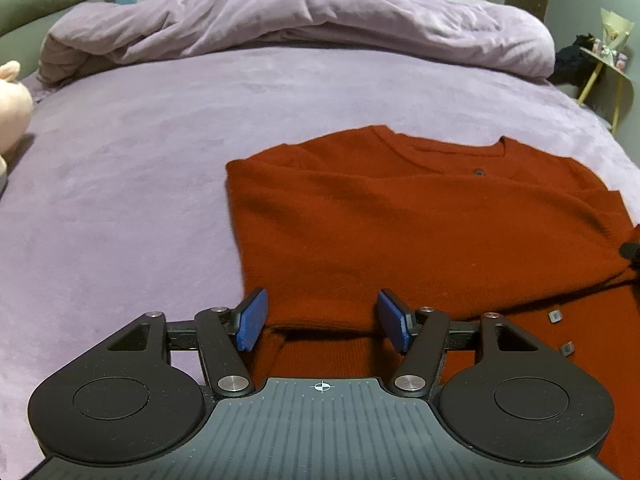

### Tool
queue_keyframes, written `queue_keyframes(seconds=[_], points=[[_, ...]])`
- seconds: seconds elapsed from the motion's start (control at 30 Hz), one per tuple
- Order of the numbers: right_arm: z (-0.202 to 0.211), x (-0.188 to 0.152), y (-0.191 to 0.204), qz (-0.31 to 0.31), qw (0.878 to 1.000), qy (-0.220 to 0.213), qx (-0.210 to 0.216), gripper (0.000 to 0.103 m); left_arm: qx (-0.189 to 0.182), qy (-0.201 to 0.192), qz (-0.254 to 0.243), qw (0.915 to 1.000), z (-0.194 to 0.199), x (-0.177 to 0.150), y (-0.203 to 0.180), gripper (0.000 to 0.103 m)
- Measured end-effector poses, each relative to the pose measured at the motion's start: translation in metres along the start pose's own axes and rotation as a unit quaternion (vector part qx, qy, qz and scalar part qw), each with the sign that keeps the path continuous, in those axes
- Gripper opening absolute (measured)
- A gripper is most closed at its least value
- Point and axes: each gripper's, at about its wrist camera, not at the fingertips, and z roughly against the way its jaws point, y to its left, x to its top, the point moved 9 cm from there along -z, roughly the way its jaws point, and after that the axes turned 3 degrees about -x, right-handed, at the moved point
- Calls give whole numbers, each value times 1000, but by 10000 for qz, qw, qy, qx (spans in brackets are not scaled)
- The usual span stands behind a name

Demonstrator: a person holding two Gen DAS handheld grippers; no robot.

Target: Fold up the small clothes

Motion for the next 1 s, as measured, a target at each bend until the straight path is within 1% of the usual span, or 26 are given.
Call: queue_keyframes(seconds=[0.07, 0.1, 0.17, 0.2, 0.27, 0.3, 0.33, 0.37, 0.47, 0.57, 0.6, 0.63, 0.7, 0.77, 0.8, 0.83, 0.87, 0.9, 0.93, 0.97, 1.0], points=[[5, -3, 2, 343, 9991, -121, -215, 4, 98, 11, -65, 9999, 3, -3, 4, 69], [10, -3, 2, 412, 9984, -199, -331, 5, 142, 33, -93, 9998, 6, -5, 6, 72], [21, -2, -3, 373, 9982, -294, -368, 8, 117, 191, -49, 9997, 14, -14, 10, 72], [30, -4, -4, 301, 9987, -294, -284, 13, 53, 242, -16, 9997, 21, -20, 12, 72], [51, -13, -7, 310, 9992, -249, -75, 29, -15, 267, -66, 9996, 38, -37, 15, 73], [64, -22, -10, 388, 9990, -212, -48, 45, -30, 244, -139, 9996, 49, -47, 16, 74], [78, -32, -14, 464, 9988, -177, -25, 53, -47, 204, -208, 9996, 62, -58, 17, 78], [95, -47, -21, 575, 9983, -126, 4, 53, -60, 249, -253, 9994, 74, -71, 19, 79], [139, -91, -44, 685, 9976, 79, -70, 54, -5, 429, -243, 9988, 109, -113, 26, 80], [179, -132, -71, 607, 9976, 262, -201, 54, 18, 674, 18, 9977, 136, -153, 34, 80], [192, -144, -75, 552, 9980, 279, -134, 54, -47, 735, 128, 9972, 143, -163, 34, 80], [203, -153, -78, 530, 9981, 285, -143, 54, -131, 801, 244, 9964, 148, -173, 34, 80], [213, -166, -82, 640, 9963, 435, -374, 54, -327, 905, 480, 9942, 155, -186, 32, 78], [216, -173, -83, 678, 9962, 455, -306, 54, -483, 931, 598, 9927, 159, -192, 30, 75], [214, -174, -84, 570, 9967, 525, -243, 52, -540, 914, 620, 9924, 161, -192, 29, 72], [212, -175, -84, 431, 9972, 595, -105, 45, -638, 920, 664, 9915, 161, -192, 29, 67], [211, -176, -84, 297, 9975, 636, 65, 40, -784, 946, 764, 9895, 161, -193, 29, 64], [209, -175, -83, 160, 9974, 676, 212, 35, -908, 996, 898, 9868, 161, -195, 29, 57], [207, -177, -84, 82, 9971, 711, 258, 30, -947, 1048, 1034, 9846, 160, -195, 31, 52], [204, -177, -85, 15, 9967, 755, 287, 26, -965, 1084, 1109, 9832, 159, -194, 33, 49], [202, -177, -86, -55, 9962, 800, 327, 20, -992, 1136, 1132, 9821, 157, -193, 35, 44]])
